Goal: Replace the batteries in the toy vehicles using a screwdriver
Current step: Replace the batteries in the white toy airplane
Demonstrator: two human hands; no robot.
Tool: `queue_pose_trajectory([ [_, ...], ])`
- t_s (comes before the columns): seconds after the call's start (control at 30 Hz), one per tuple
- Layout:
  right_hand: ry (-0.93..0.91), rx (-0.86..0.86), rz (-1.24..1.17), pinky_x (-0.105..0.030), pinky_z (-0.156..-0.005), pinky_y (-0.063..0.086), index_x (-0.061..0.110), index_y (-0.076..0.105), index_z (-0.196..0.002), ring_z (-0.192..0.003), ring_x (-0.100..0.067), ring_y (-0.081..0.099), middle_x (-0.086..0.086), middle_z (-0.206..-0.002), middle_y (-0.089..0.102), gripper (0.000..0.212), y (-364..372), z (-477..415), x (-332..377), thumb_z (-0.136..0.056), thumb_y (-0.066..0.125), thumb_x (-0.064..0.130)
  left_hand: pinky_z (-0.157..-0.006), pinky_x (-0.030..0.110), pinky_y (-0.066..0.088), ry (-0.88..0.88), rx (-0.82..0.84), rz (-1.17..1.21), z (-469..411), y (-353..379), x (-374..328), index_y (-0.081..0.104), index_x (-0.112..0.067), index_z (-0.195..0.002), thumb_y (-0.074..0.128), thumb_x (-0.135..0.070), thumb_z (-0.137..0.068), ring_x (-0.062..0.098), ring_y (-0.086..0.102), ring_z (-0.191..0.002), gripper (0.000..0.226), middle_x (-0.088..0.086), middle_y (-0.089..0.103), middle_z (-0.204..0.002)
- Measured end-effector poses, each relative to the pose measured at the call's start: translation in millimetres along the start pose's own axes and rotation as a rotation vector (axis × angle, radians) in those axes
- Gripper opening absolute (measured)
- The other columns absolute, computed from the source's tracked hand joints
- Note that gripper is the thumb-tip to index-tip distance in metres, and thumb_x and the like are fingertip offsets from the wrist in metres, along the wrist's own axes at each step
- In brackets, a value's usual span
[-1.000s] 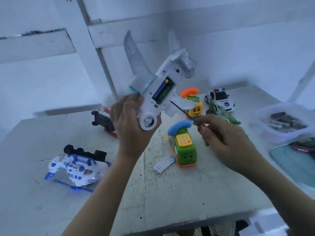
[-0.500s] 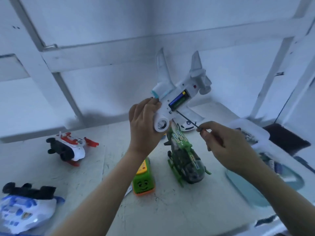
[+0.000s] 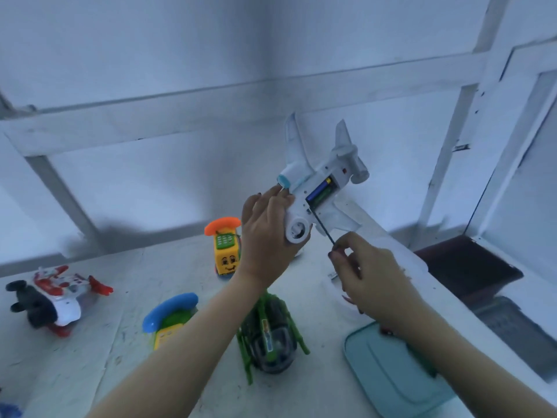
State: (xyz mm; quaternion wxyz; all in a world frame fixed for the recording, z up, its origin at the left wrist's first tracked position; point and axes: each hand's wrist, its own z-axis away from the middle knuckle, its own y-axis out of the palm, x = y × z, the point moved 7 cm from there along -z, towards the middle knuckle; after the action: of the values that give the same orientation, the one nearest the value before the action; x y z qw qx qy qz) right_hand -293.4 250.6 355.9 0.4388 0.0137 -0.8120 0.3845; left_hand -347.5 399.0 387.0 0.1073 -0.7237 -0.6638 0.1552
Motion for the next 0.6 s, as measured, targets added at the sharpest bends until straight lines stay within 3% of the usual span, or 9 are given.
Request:
queue_pose_trajectory([
  [0.17,0.011,-0.017,-0.022,-0.037,-0.046,0.043,0.014,0.048,-0.093,-0.043,-0.011,0.052,-0.002,-0.056,0.054,0.012,8,-5,-12,-0.099,0.041,0.023,-0.095,0.037,0.034,-0.084,-0.018,-0.065,-2,30,-10,0.047,-0.010,-0.104,0.070,-0.027,-0.072,0.023,0.053,-0.107,0.043,0.017,0.068,-0.104],
  [0.33,0.112,0.026,-0.114,-0.043,-0.049,0.049,0.013,0.048,-0.092,-0.037,-0.013,0.043,-0.009,-0.057,0.054,0.013,6,-6,-33,-0.099,0.040,0.020,-0.092,0.037,0.032,0.006,0.023,-0.120,-3,48,-20,0.052,-0.005,-0.103,0.070,-0.022,-0.072,0.023,0.051,-0.106,0.039,0.016,0.069,-0.101],
  [0.47,0.149,0.091,-0.103,-0.030,-0.048,0.043,0.016,0.051,-0.091,-0.038,-0.008,0.045,-0.013,-0.065,0.061,0.014,-7,-4,-52,-0.099,0.040,0.019,-0.093,0.037,0.030,0.088,0.111,-0.128,-4,54,-22,0.053,-0.006,-0.103,0.069,-0.018,-0.070,0.023,0.049,-0.108,0.039,0.015,0.068,-0.103],
  [0.6,0.164,0.046,-0.002,-0.028,-0.056,0.043,0.026,0.054,-0.089,-0.051,-0.013,0.053,-0.002,-0.065,0.062,0.018,-36,-11,-75,-0.098,0.040,0.020,-0.093,0.037,0.030,0.134,0.200,-0.111,-9,60,-17,0.047,-0.013,-0.106,0.064,-0.023,-0.073,0.021,0.049,-0.110,0.038,0.012,0.069,-0.104],
])
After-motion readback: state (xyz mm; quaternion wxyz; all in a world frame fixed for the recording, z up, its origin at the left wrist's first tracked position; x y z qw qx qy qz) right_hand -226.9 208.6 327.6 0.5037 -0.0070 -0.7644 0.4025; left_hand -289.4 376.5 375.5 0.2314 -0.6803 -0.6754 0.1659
